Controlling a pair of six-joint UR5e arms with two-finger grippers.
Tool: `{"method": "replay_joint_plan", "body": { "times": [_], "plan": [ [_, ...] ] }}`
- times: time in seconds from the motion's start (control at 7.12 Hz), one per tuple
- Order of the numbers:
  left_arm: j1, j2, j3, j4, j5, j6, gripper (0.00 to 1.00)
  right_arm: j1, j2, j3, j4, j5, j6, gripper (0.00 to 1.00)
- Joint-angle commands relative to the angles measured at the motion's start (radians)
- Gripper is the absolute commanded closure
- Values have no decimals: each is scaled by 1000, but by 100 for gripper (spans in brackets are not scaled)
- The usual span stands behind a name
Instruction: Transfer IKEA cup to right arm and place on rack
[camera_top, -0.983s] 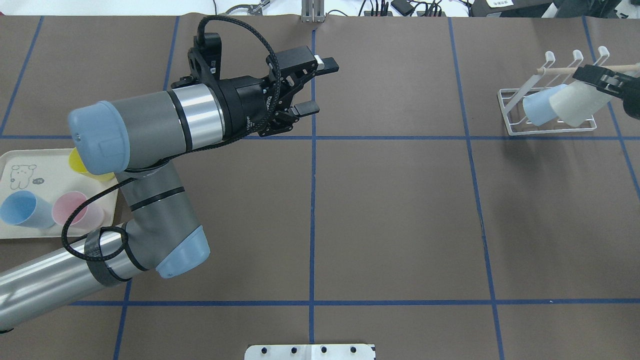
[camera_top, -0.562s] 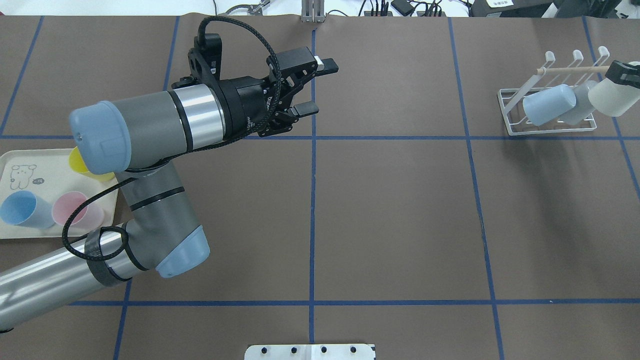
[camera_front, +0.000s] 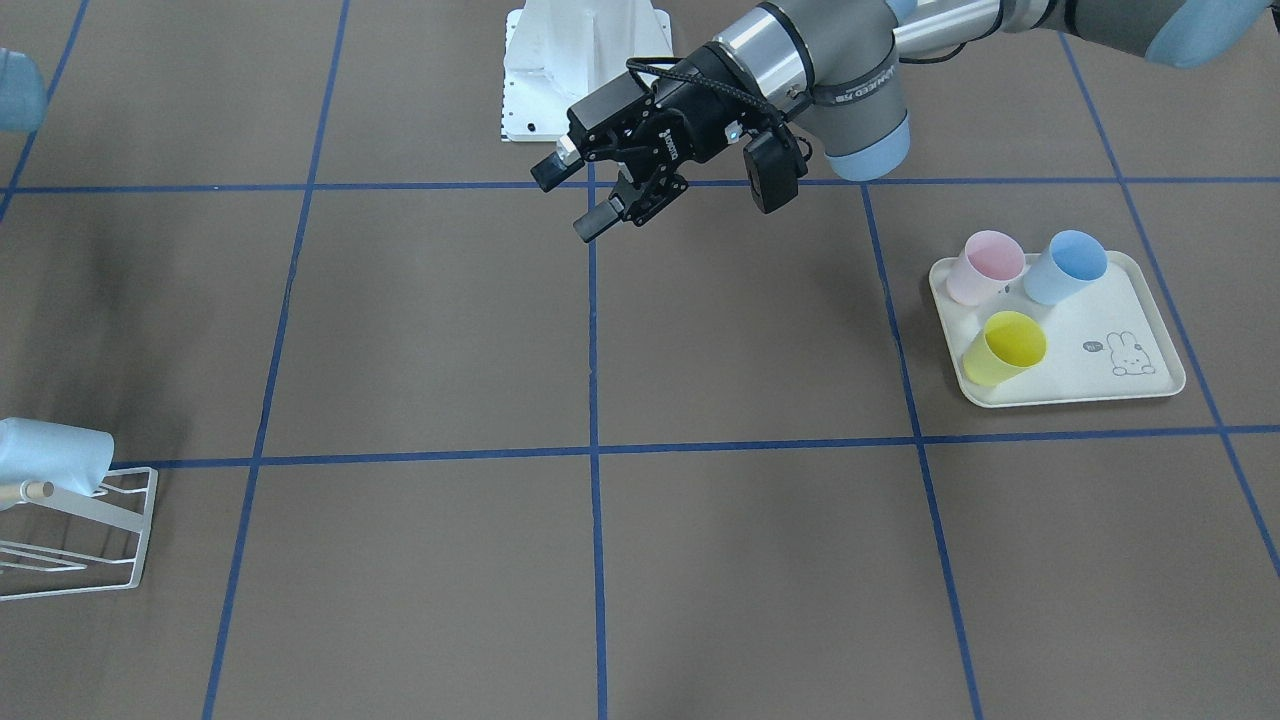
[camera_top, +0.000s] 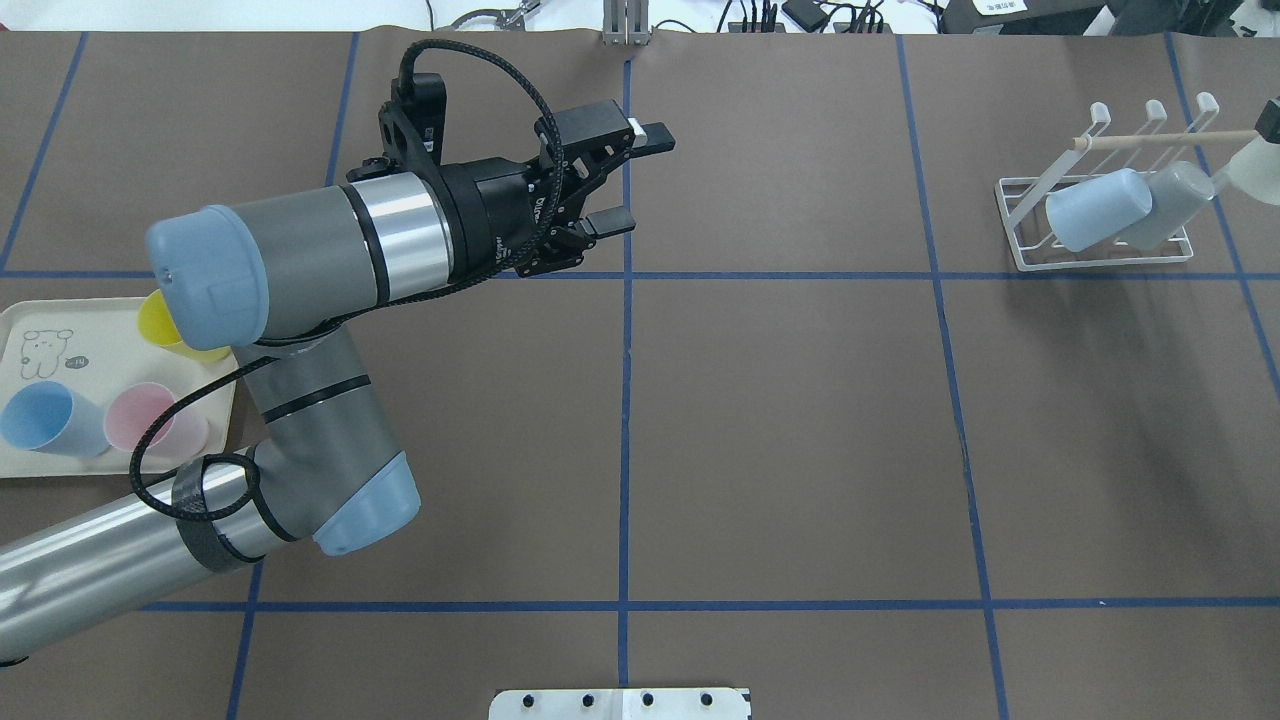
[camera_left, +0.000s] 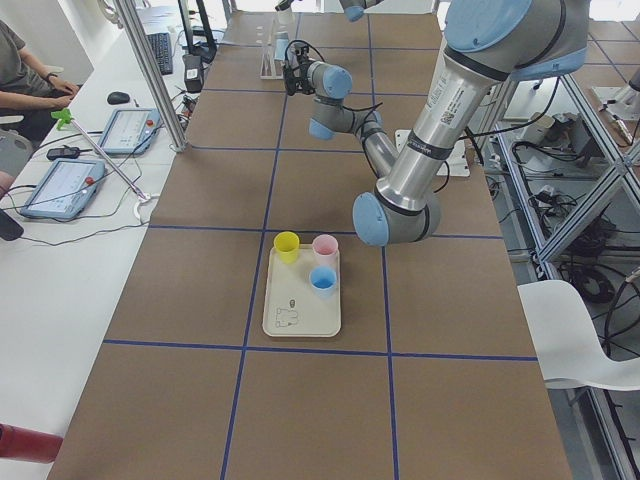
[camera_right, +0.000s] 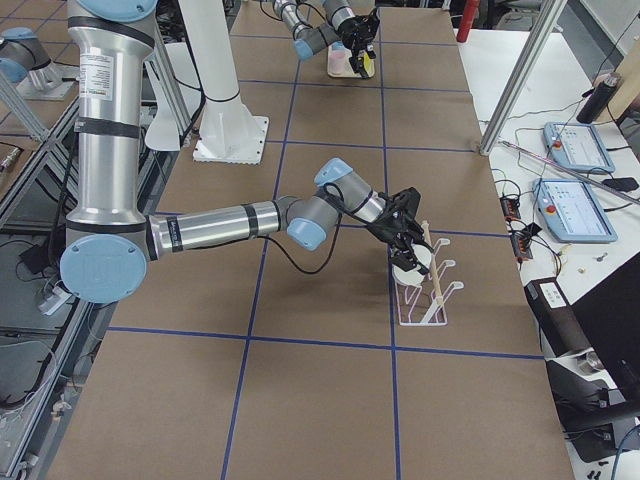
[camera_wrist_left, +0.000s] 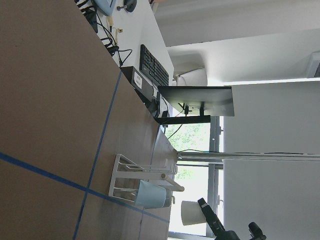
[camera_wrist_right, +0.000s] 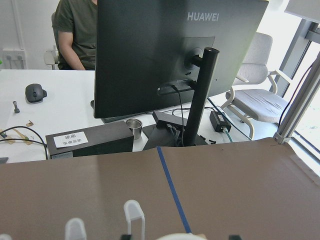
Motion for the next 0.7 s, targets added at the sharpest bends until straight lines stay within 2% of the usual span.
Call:
{"method": "replay_joint_plan", "body": {
  "times": [0.0,0.56],
  "plan": [
    [2,0,2,2,1,0,1,8,52,-114,101,-1,-16,100],
    [3,-1,0,0,1,0,1,8,41,-124,102,7,-13,100]
  ]
}}
